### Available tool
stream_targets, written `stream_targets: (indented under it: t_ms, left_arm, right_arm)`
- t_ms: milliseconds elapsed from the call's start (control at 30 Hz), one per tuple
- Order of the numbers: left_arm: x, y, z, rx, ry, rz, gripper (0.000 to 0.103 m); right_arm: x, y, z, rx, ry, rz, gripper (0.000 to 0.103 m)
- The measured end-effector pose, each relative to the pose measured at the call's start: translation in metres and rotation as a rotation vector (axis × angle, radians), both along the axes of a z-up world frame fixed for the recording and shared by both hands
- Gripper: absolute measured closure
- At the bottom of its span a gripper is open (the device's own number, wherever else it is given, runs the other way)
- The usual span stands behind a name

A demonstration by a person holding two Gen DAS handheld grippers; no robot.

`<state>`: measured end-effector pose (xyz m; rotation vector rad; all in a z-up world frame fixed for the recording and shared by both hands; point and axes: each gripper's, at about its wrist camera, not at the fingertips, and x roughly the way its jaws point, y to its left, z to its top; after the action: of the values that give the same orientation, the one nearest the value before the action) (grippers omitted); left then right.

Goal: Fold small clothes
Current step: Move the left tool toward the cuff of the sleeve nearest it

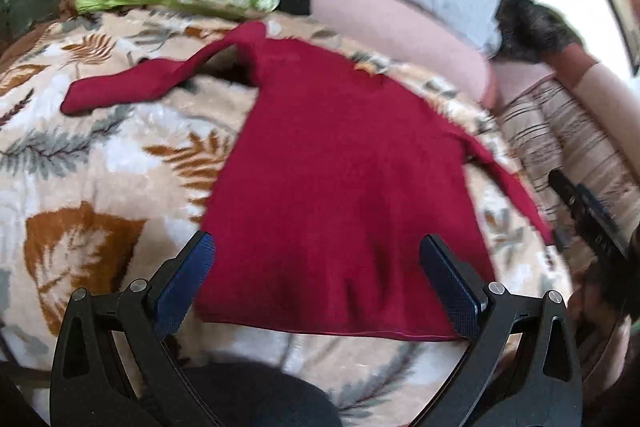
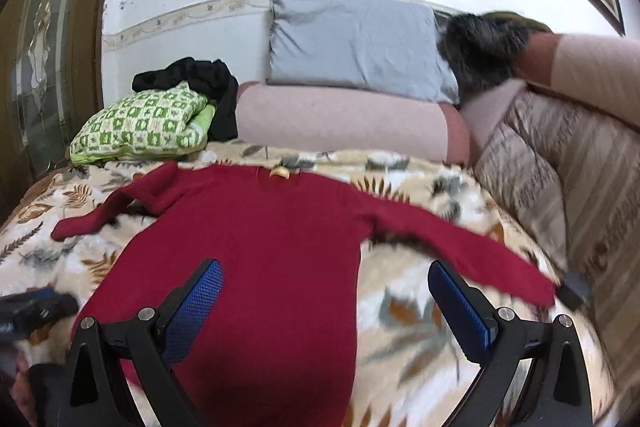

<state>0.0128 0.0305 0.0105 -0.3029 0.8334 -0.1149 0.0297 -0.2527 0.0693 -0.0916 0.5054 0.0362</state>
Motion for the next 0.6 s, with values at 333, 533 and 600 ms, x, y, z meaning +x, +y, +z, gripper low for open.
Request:
stream_targets:
  t_ms: [333,533,600]
  left_arm:
    - [0.014,0.011,-0.025,0.019,0.129,0.095,0.001]
    - [0.013,0.007,-0.023,0.023,0.125,0.078,0.001]
    - [0.013,0.009,-0.023,0.015,0.125,0.081,0.001]
  right_arm:
    - [0.043,-0.029,-0.037,0.086,0.180,-0.105,0.001]
    - [0.049,-0.036,-0.048,0.100,0.227,-0.146,0.001]
    - [0.050,-0.035,-0.049,0.093,0.232,-0.145,0.001]
